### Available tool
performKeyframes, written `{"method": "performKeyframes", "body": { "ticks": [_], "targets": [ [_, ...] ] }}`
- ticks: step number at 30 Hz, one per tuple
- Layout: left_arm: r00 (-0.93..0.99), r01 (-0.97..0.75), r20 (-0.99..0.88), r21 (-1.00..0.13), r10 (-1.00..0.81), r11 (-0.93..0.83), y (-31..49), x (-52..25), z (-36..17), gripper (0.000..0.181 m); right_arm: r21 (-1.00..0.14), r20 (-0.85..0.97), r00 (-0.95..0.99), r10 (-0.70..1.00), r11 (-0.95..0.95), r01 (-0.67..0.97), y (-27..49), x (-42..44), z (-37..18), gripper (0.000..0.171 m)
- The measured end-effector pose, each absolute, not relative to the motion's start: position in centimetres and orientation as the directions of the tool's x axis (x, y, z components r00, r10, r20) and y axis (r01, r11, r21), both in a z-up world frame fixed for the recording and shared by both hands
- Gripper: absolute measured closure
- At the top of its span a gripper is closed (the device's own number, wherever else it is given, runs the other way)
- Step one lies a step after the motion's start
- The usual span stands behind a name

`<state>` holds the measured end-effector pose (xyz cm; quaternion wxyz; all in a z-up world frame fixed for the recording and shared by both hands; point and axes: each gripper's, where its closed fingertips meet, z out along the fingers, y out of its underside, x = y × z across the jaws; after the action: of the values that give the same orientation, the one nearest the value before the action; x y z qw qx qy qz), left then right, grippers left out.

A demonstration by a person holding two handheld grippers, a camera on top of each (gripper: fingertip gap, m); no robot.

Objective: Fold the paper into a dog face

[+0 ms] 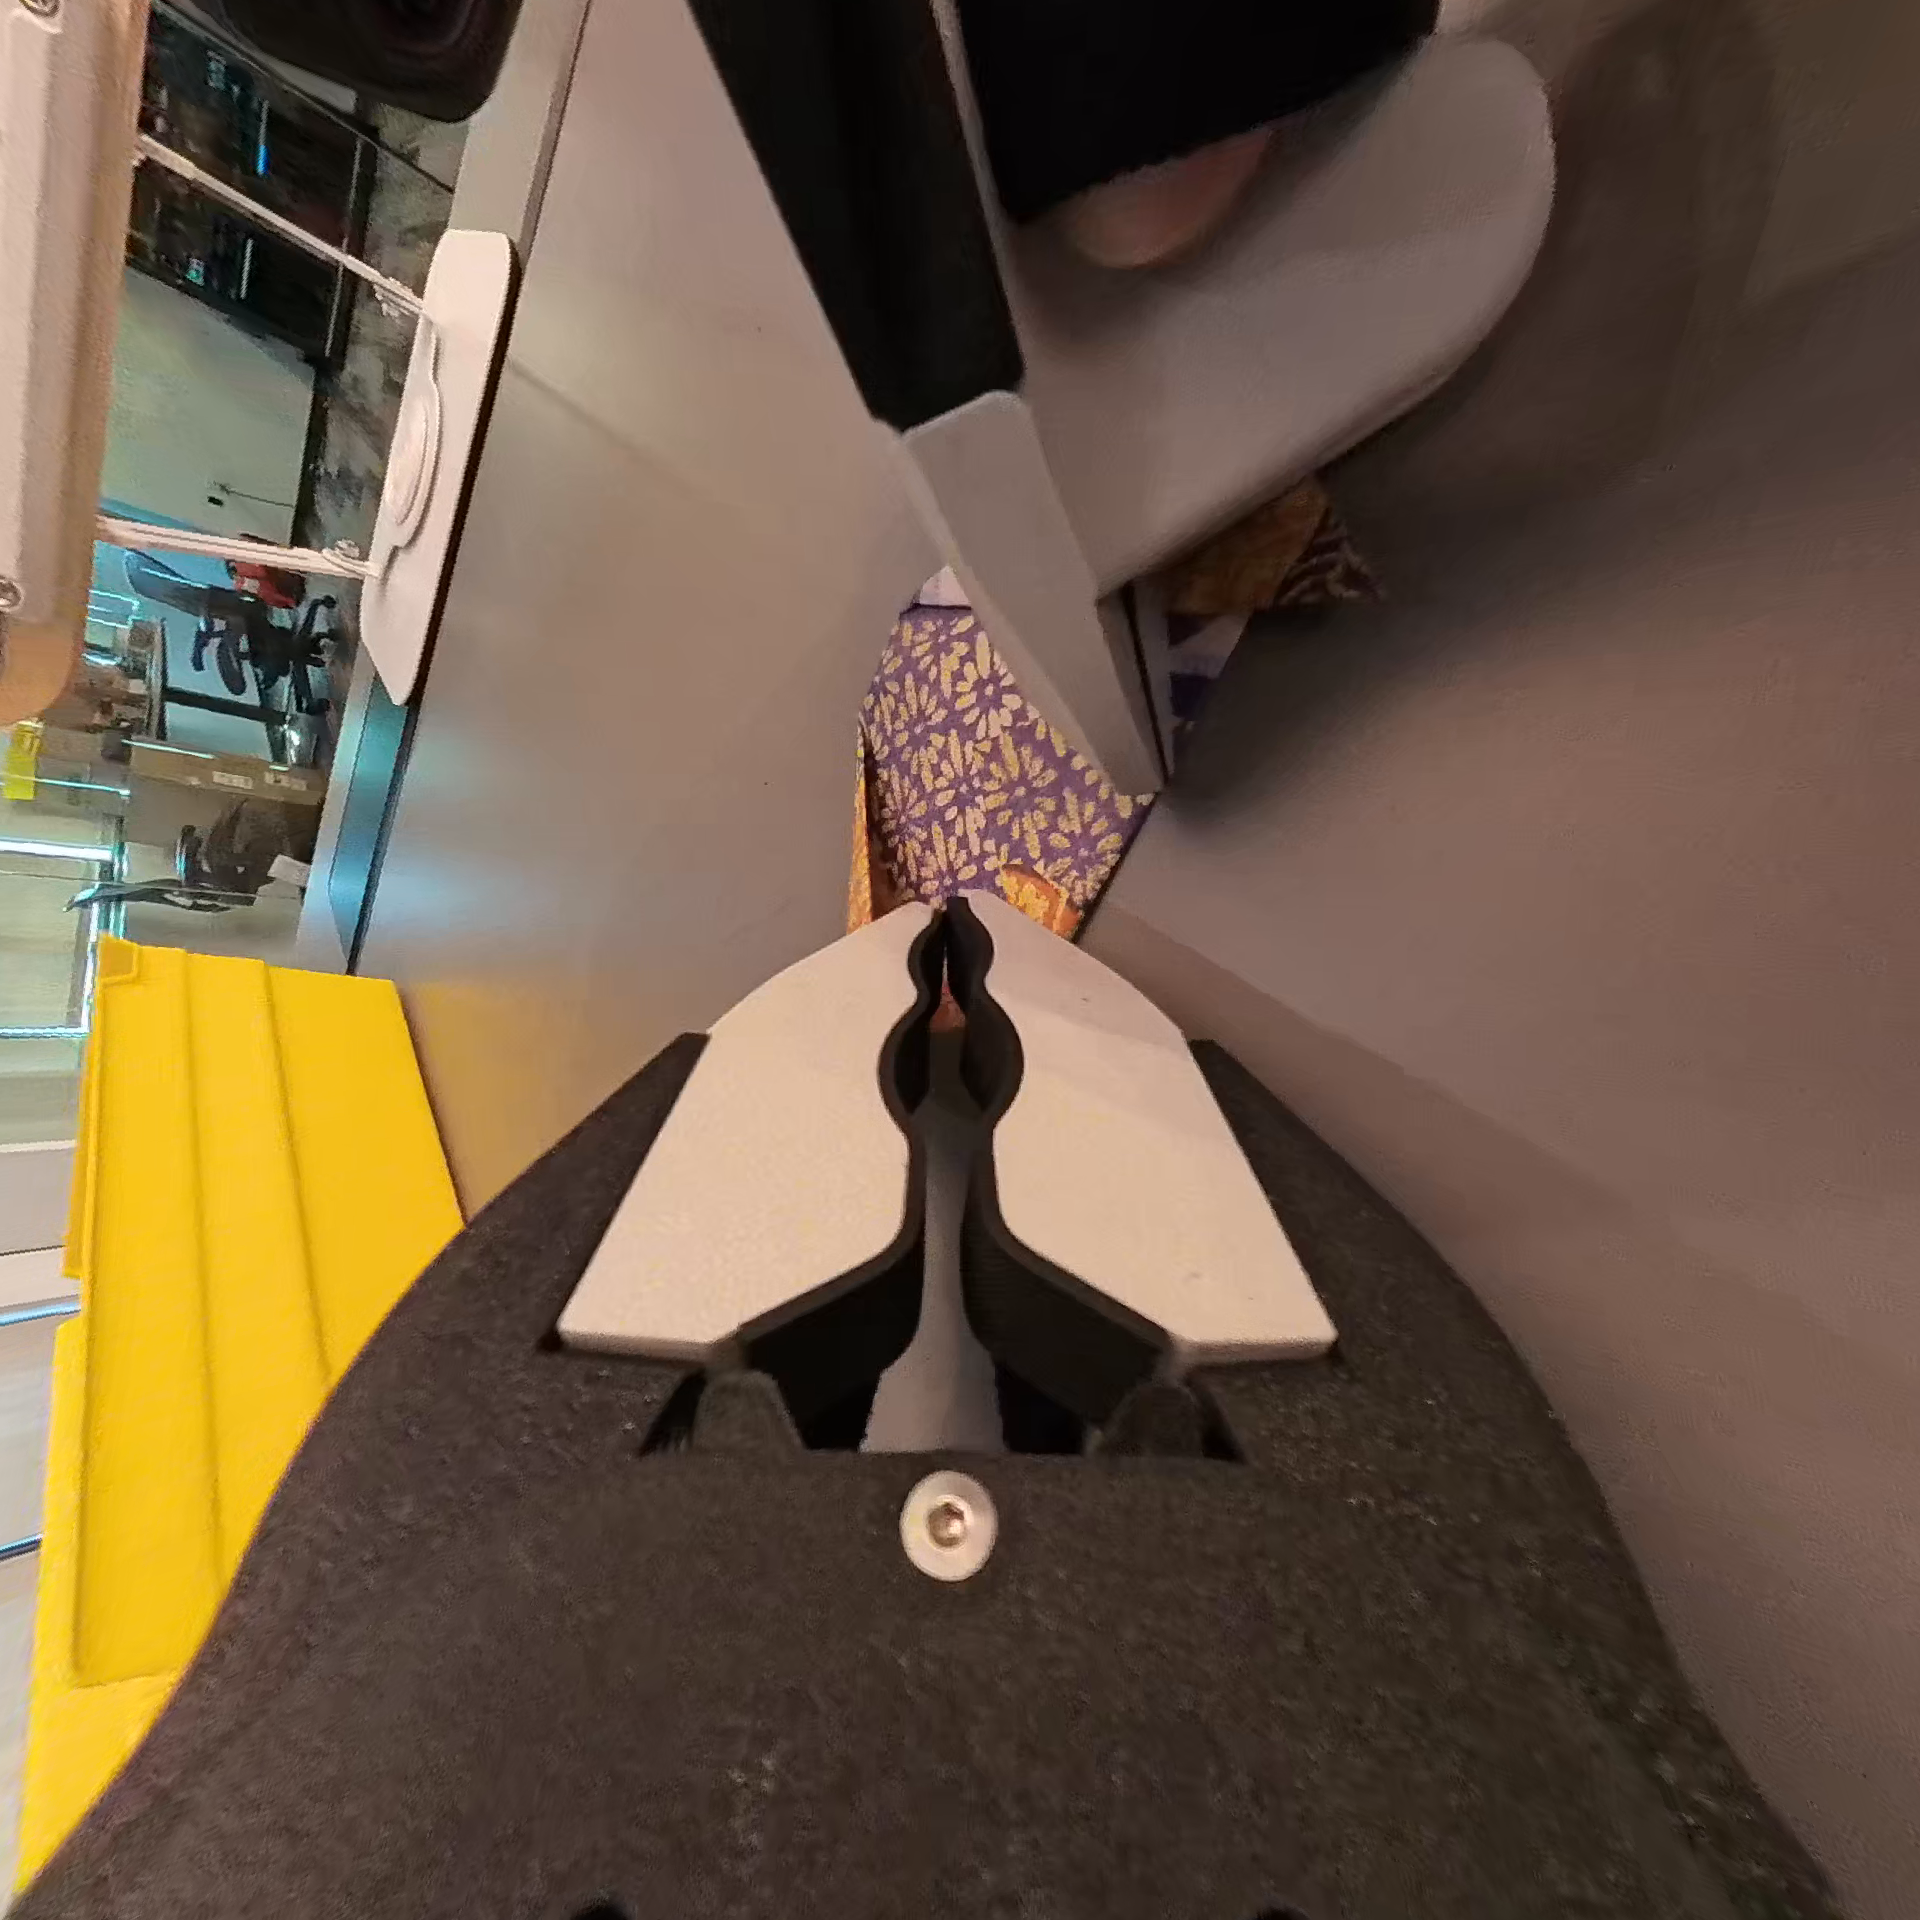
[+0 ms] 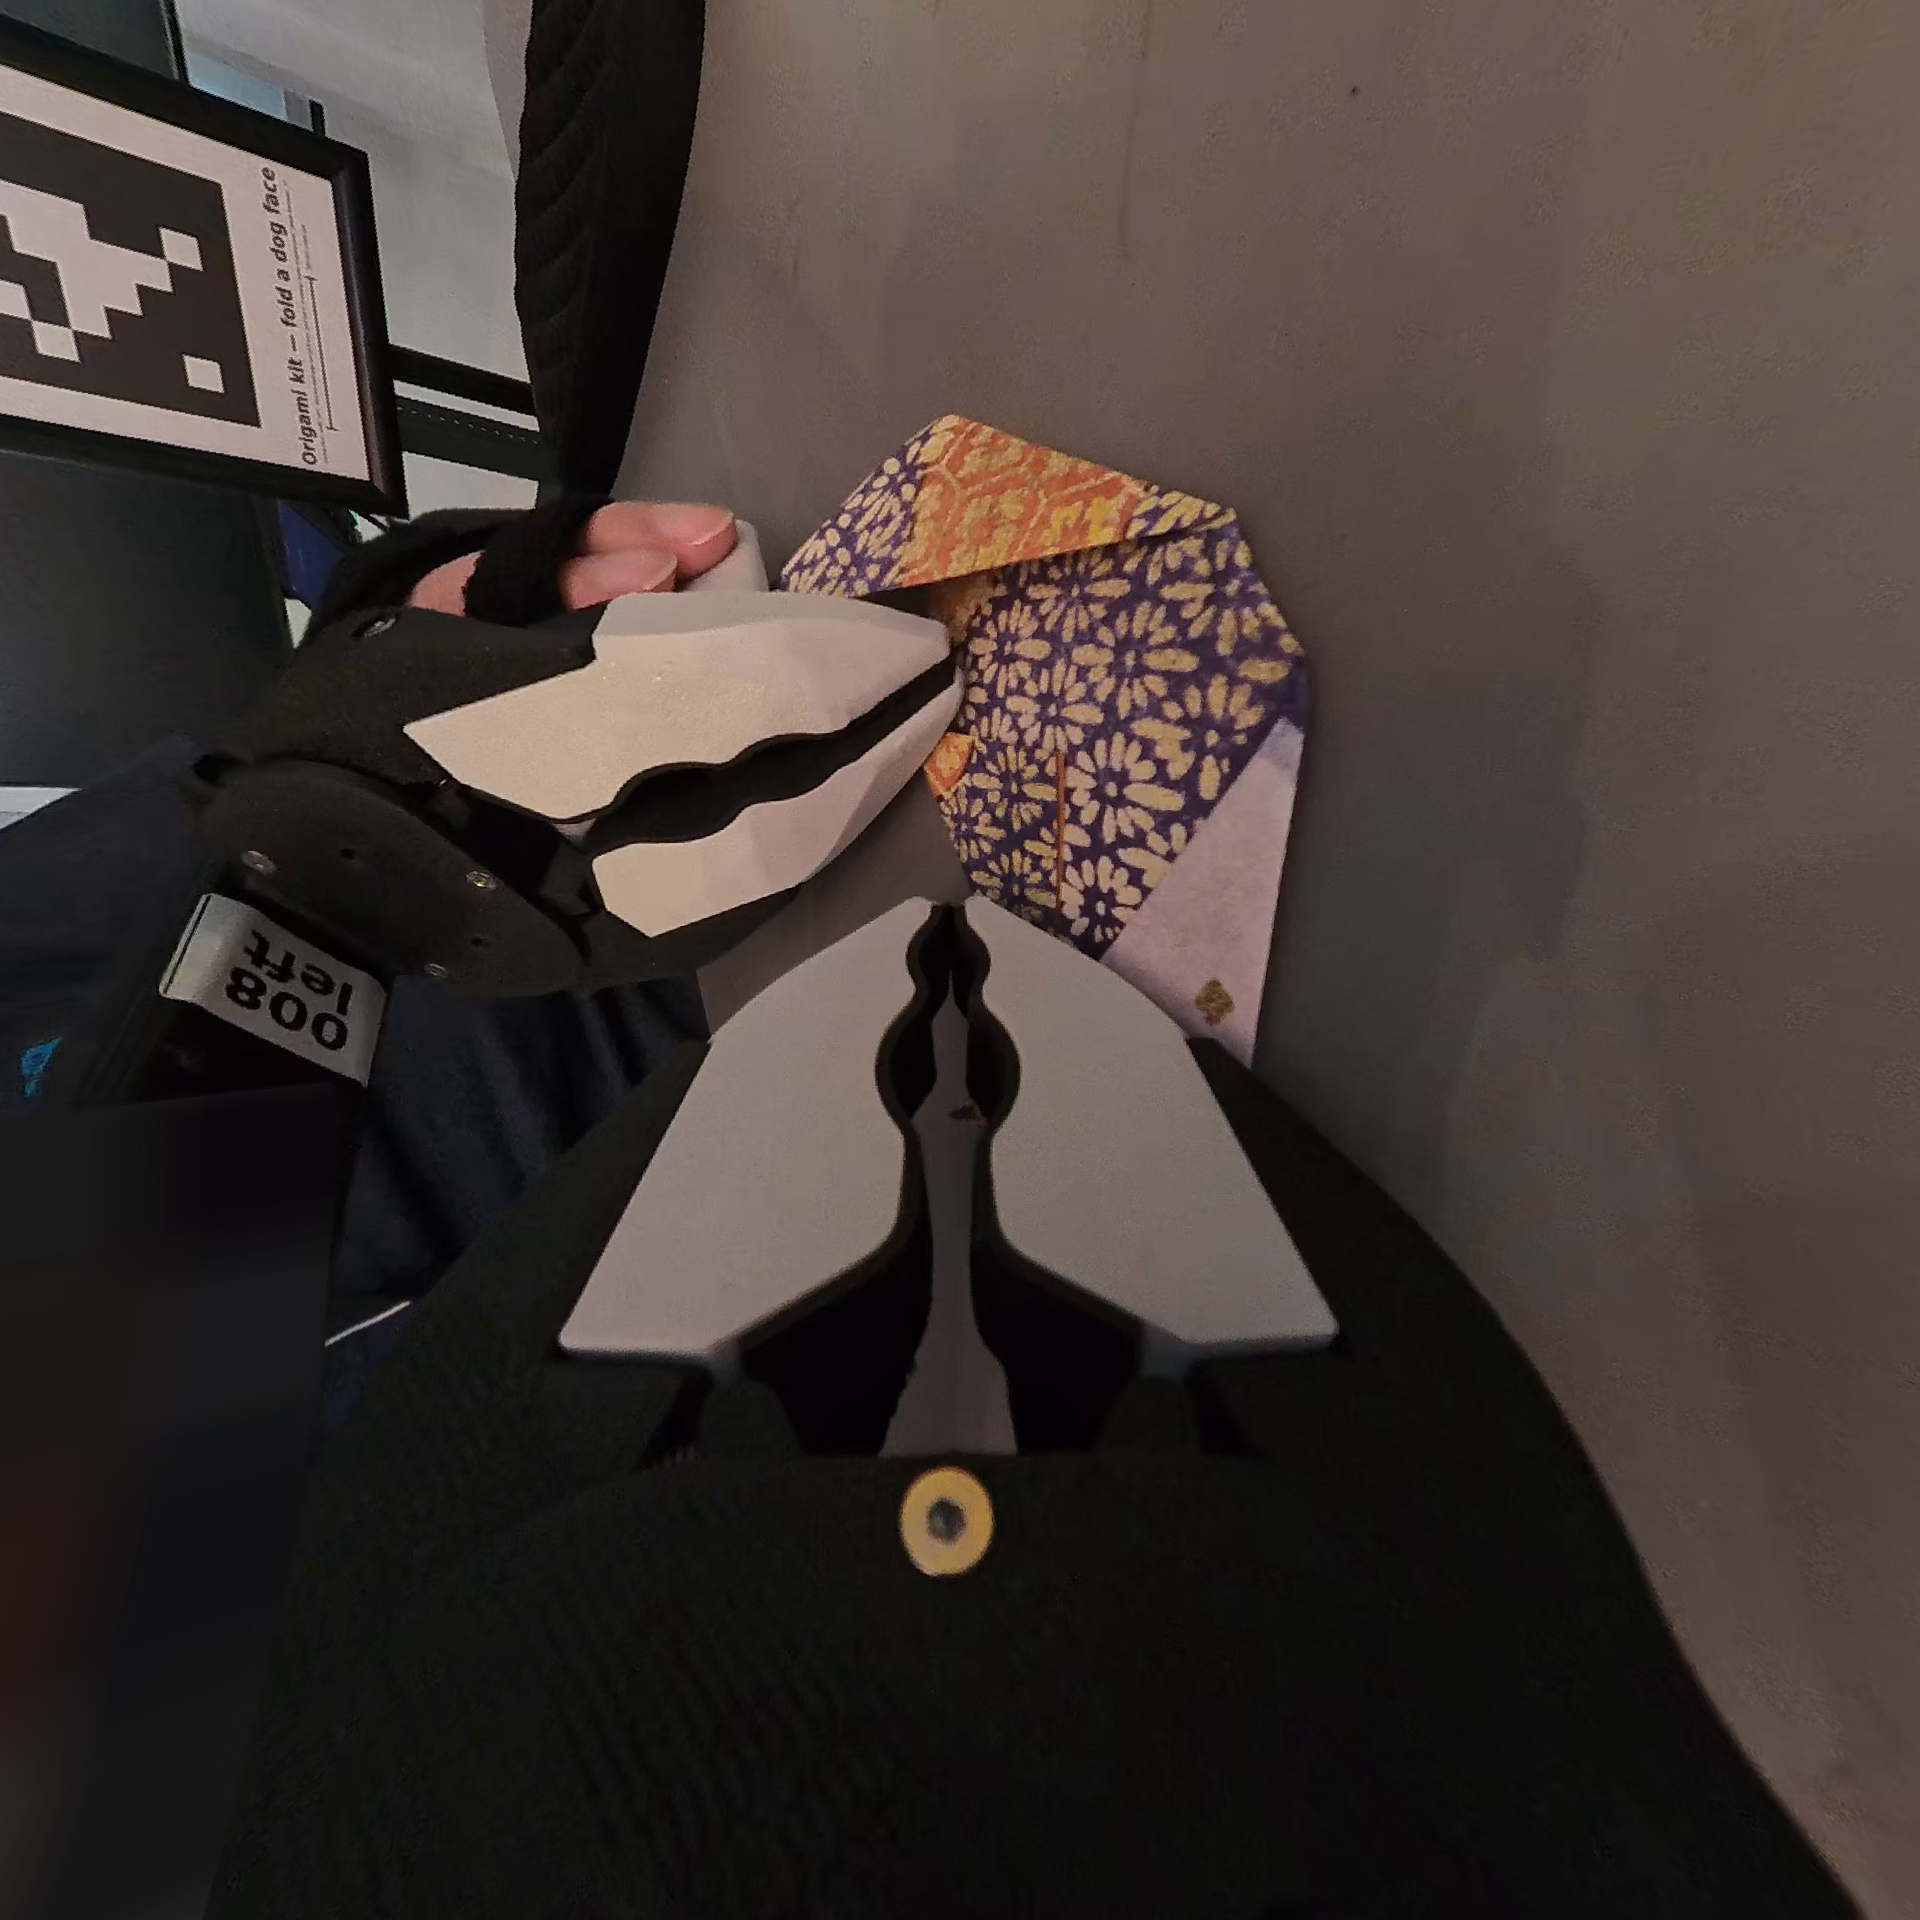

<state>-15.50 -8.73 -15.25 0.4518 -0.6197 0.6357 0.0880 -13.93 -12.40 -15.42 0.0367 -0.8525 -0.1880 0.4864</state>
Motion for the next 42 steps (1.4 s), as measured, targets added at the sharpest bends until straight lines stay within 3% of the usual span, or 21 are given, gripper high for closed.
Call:
{"method": "performKeyframes", "body": {
  "ticks": [7,13,20,28,42],
  "targets": [
    [0.182,-0.783,-0.769,-0.490,-0.613,0.382,-9.2,-14.5,-12.5,0.181,-0.239,-0.826,0.445,0.346,-0.930,0.279,-12.4,-13.9,-15.4,0.169],
    [-0.027,-0.779,-0.816,-0.345,-0.577,0.524,-10.4,-13.9,-13.7,0.181,-0.235,-0.830,0.442,0.341,-0.931,0.277,-12.4,-14.0,-15.3,0.169],
    [-0.142,-0.801,-0.832,-0.222,-0.536,0.557,-10.5,-14.2,-15.3,0.181,-0.223,-0.837,0.439,0.326,-0.936,0.272,-12.4,-14.0,-15.3,0.169],
    [-0.185,-0.839,-0.799,-0.174,-0.572,0.515,-10.4,-14.3,-15.5,0.181,-0.209,-0.833,0.451,0.320,-0.937,0.279,-12.5,-14.1,-15.4,0.169],
    [-0.029,-0.865,-0.750,-0.312,-0.660,0.393,-10.3,-15.3,-15.5,0.181,-0.199,-0.844,0.439,0.309,-0.940,0.277,-12.5,-14.2,-15.3,0.169]
  ]
}}
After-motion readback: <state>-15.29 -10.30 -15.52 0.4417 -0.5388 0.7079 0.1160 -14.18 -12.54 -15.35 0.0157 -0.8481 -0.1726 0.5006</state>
